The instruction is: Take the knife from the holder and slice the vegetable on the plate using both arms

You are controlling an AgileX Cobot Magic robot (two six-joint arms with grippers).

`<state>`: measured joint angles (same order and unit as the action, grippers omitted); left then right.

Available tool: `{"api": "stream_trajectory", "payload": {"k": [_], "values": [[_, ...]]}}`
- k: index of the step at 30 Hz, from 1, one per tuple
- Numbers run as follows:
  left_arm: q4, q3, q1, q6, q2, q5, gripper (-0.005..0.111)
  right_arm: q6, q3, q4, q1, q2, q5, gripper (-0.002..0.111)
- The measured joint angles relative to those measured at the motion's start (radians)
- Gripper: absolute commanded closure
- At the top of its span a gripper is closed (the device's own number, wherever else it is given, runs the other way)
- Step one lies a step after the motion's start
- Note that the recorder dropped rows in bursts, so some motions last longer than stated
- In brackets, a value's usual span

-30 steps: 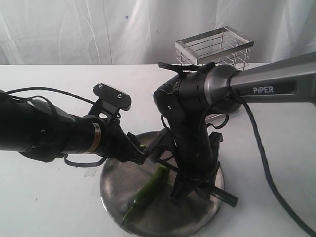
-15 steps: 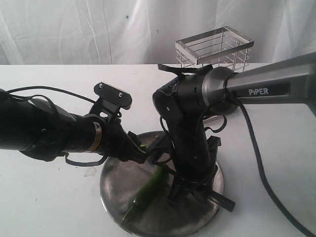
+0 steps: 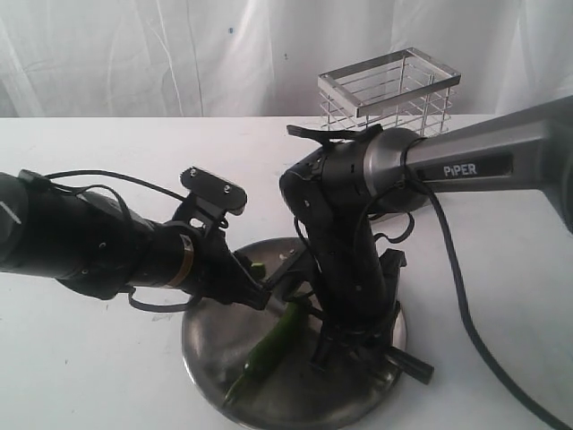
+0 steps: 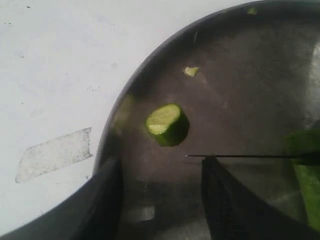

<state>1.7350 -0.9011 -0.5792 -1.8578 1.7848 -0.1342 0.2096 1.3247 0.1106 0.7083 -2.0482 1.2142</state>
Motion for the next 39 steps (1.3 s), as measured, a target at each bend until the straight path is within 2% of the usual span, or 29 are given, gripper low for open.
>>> {"api": "stream_trajectory", "payload": {"k": [5, 8, 12, 16, 20, 21, 31, 39], "values": [[0.011, -0.015, 0.046, -0.004, 0.002, -0.073, 0.055, -0.004, 0.001, -0.004, 0.0, 0.0, -0.011, 0.108], [0.009, -0.019, 0.121, -0.033, -0.006, -0.141, 0.057, 0.012, 0.002, -0.009, 0.0, 0.0, -0.004, 0.108], [-0.006, -0.019, 0.249, -0.047, -0.022, -0.319, 0.061, 0.021, 0.002, -0.02, 0.0, 0.0, -0.004, 0.108], [-0.02, -0.021, 0.325, -0.038, -0.022, -0.474, 0.075, 0.03, 0.002, -0.022, 0.0, 0.0, -0.003, 0.108], [-0.04, -0.021, 0.344, -0.005, -0.022, -0.569, 0.103, 0.036, 0.002, -0.023, 0.0, 0.0, -0.003, 0.108], [-0.04, -0.021, 0.344, 0.003, -0.022, -0.587, 0.107, 0.036, 0.002, -0.023, 0.0, 0.0, -0.003, 0.108], [-0.089, -0.021, 0.344, 0.068, 0.058, -0.72, 0.107, 0.036, 0.002, -0.023, 0.0, 0.0, -0.003, 0.108], [-0.17, -0.022, 0.337, 0.101, 0.095, -0.754, 0.107, 0.039, 0.002, -0.023, 0.0, 0.0, -0.003, 0.108]]}}
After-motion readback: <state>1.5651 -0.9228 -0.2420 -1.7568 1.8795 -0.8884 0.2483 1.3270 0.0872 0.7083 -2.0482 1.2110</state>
